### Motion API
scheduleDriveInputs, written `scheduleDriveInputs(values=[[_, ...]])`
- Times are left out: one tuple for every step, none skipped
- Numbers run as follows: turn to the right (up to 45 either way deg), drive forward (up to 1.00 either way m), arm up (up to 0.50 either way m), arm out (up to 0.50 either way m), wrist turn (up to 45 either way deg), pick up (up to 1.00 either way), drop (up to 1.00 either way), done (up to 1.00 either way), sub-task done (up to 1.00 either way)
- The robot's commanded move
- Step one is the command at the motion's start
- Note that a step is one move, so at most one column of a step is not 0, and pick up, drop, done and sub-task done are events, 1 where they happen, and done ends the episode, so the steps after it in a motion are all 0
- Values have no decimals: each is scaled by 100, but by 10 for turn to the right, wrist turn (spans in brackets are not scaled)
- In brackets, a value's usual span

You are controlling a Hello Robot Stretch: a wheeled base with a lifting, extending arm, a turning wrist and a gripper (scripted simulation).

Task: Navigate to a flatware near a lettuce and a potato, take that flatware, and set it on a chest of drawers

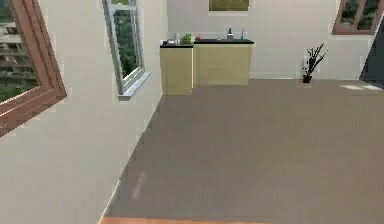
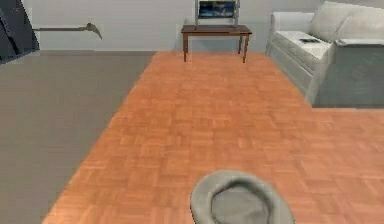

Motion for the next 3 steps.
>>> scheduleDriveInputs(values=[[60,0,0,0,0,0,0,0,0],[0,100,0,0,0,0,0,0,0],[0,100,0,0,0,0,0,0,0]])
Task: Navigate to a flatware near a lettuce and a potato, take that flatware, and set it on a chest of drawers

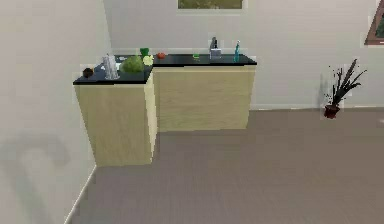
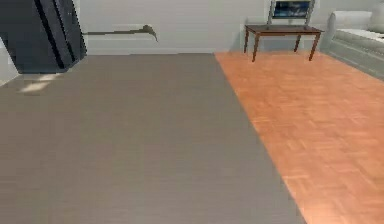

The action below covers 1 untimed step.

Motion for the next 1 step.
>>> scheduleDriveInputs(values=[[30,0,0,0,0,0,0,0,0]])
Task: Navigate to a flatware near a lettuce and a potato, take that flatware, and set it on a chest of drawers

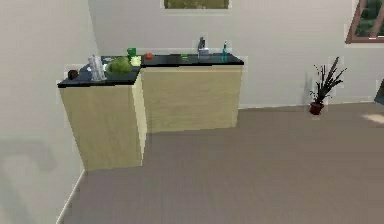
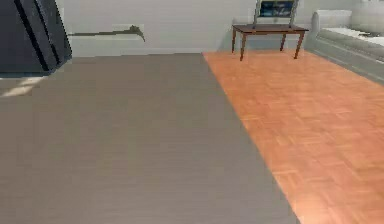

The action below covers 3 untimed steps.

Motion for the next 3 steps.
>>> scheduleDriveInputs(values=[[0,100,0,0,0,0,0,0,0],[0,30,0,0,0,0,0,0,0],[-450,0,0,0,0,0,0,0,0]])
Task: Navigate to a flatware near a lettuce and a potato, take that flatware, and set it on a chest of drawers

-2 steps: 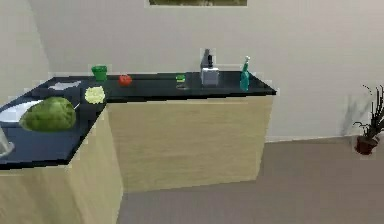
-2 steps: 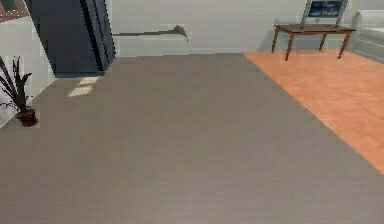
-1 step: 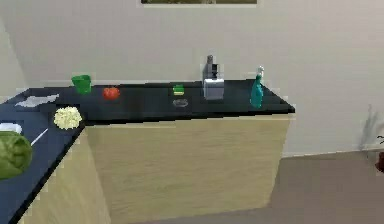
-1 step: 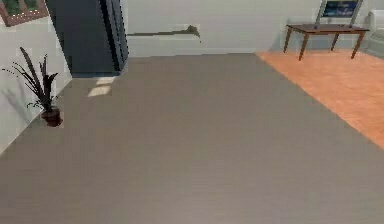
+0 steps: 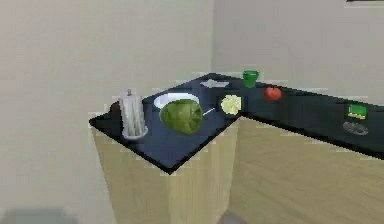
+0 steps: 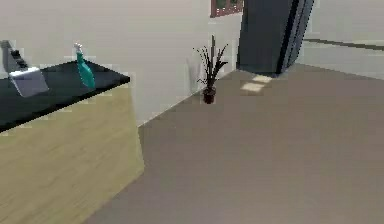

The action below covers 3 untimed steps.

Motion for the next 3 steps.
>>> scheduleDriveInputs(values=[[-270,0,0,0,0,0,0,0,0],[0,20,0,0,0,0,0,0,0],[450,0,0,0,0,0,0,0,0]])
